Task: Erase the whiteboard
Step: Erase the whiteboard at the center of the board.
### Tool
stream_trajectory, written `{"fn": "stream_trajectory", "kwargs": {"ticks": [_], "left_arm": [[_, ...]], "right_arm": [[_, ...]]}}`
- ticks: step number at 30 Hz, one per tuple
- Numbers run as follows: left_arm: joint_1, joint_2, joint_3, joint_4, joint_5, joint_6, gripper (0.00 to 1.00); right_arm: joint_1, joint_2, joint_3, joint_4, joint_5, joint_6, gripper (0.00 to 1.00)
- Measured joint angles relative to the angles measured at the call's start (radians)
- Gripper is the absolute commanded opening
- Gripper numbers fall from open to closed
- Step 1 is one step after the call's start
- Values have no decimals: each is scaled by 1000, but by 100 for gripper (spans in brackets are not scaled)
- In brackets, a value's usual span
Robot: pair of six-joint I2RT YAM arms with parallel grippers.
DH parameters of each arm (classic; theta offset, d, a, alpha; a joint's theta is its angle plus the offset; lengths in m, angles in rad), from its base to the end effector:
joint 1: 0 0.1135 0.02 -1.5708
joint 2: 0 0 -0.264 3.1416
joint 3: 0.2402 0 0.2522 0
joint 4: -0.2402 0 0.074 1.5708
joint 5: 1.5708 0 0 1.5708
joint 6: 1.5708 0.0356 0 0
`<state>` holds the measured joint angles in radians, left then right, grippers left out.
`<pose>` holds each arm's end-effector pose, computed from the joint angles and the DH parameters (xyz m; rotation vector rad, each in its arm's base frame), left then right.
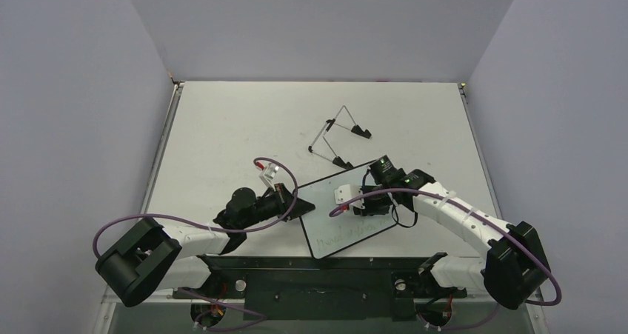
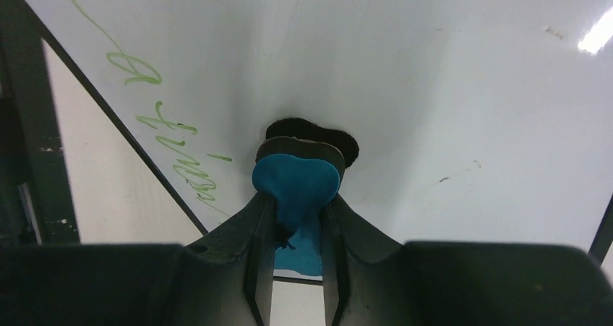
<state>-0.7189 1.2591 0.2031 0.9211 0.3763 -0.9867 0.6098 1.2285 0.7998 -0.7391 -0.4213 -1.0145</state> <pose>0.1554 -0.1534 0.1667 0.0609 1.9713 -1.5235 0.1727 0.1384 0.2170 -1.9893 1.7272 0.4432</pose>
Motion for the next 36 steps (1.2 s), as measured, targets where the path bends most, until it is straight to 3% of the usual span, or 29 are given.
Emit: {"fn": "stream_trajectory", "kwargs": {"ticks": [13, 26, 36], "left_arm": [[7, -29, 0, -23, -43, 11, 0], [7, -29, 0, -22, -21, 14, 0], [8, -28, 0, -21, -35, 14, 0]], "right_arm": [[-48, -2, -29, 144, 208, 160, 0], [-3, -7, -27, 27, 48, 111, 0], [-78, -13, -27, 167, 216, 280, 0]]}}
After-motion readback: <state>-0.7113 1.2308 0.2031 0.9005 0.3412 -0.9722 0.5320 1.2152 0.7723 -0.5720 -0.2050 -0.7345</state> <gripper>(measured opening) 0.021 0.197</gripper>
